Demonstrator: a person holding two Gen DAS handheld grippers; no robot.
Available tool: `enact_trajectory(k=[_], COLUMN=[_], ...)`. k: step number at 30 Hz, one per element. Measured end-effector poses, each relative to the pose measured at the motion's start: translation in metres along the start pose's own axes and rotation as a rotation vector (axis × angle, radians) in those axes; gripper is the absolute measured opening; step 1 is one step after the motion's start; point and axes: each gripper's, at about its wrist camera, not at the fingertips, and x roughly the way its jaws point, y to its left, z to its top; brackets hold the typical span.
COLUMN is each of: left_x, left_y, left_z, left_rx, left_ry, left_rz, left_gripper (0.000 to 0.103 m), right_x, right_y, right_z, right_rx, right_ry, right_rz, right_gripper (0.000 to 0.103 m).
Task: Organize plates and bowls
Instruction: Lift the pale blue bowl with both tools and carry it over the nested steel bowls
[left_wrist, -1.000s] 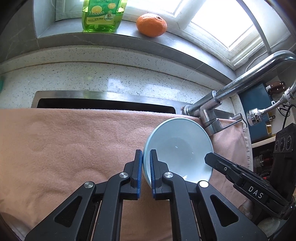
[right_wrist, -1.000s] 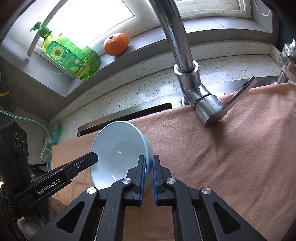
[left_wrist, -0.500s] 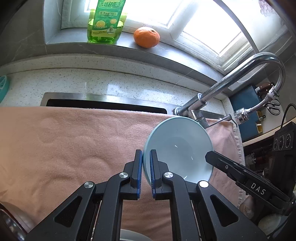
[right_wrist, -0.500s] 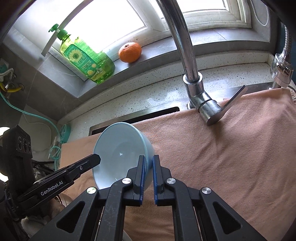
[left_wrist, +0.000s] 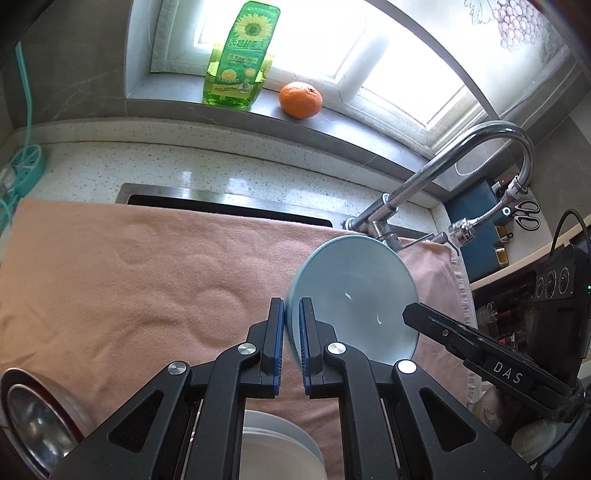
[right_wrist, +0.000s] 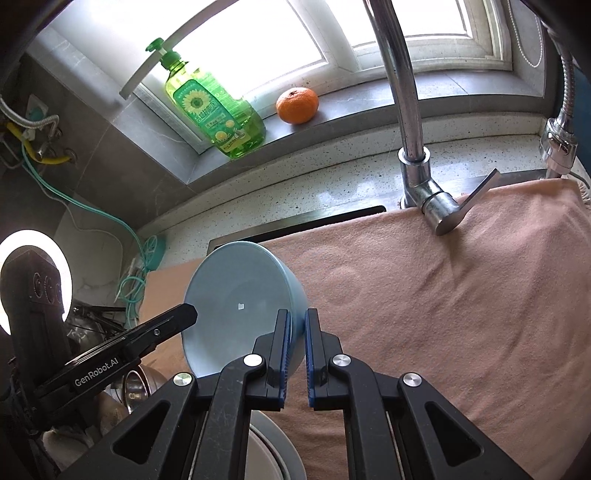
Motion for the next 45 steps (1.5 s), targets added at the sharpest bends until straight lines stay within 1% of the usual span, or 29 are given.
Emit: enact_trajectory(k=[12, 25, 38, 45], left_x=[-0.050, -0.096, -0.127, -0.136], left_y=[0.039, 0.093, 0.144, 0.173], left_z=[-0.028, -0.052, -0.077, -0.090], left_rx=[-0.042, -0.108, -0.206, -0.263], left_ry=[-0.050, -0.106, -0.142, -0.143], left_rz=[0.018, 0.051, 0.074, 0.084], left_gripper=[0.007, 0.007, 0.007, 0.007], right_x=[-0.005, 0.018, 0.044, 0.058], right_y=[0.057, 0.121, 0.179, 0.206], right_z=[-0.029, -0.059, -0.078, -0.092], right_rx=[-0.058, -0.132, -0.212, -0.258], right_ry=[0.015, 0.075, 0.128, 0.162], right_rz=[0.042, 0.085, 0.123, 0.131], right_gripper=[0.007, 0.007, 0.007, 0.007])
